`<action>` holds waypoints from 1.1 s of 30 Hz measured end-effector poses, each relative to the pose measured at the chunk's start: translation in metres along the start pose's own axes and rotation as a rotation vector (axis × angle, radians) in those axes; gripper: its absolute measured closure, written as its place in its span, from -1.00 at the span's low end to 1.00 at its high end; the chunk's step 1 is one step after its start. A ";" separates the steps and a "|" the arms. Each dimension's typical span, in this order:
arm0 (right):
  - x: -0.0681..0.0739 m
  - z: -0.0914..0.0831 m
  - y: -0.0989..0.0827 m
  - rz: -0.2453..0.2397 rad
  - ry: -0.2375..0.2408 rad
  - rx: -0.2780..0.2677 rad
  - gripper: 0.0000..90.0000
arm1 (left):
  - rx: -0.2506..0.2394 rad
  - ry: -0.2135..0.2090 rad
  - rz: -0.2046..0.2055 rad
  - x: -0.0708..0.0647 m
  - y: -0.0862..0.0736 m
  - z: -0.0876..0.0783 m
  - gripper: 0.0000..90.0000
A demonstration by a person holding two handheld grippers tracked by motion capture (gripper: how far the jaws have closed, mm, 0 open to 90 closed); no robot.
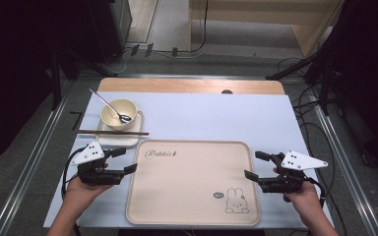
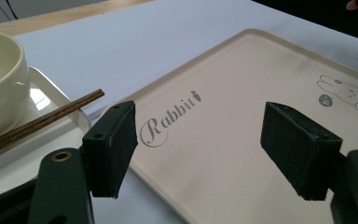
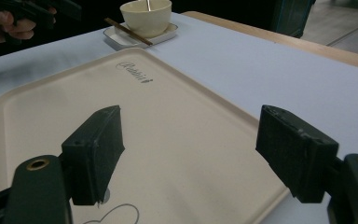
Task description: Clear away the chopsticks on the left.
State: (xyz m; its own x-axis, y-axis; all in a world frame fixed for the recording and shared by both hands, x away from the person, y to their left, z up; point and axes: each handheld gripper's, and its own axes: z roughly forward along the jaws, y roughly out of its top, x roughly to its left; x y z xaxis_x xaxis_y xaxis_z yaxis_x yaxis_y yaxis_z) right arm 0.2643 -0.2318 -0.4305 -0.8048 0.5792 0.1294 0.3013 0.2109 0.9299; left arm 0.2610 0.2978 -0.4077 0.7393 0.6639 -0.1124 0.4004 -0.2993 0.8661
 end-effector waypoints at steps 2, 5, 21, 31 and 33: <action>0.000 0.000 0.000 -0.002 -0.001 0.001 -0.49 | 0.002 -0.003 0.000 0.001 0.000 0.000 -0.38; 0.000 0.000 0.000 -0.004 -0.001 0.002 -0.49 | 0.013 -0.007 -0.005 0.001 0.001 0.000 -0.38; -0.001 -0.003 0.000 -0.001 -0.015 -0.003 -0.49 | 0.152 0.020 -0.027 0.013 0.011 0.003 -0.36; 0.000 -0.005 -0.002 -0.002 -0.020 0.009 -0.49 | 0.262 0.019 -0.049 0.032 0.023 0.004 -0.31; 0.000 -0.005 -0.002 -0.001 -0.021 0.011 -0.49 | 0.294 0.017 -0.058 0.039 0.027 0.005 -0.31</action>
State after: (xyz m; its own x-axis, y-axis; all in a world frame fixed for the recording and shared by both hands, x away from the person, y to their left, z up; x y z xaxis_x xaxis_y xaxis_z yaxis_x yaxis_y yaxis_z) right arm 0.2606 -0.2361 -0.4305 -0.7943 0.5953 0.1207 0.3060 0.2205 0.9262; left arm 0.3030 0.3119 -0.3909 0.7020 0.6968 -0.1473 0.5836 -0.4444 0.6797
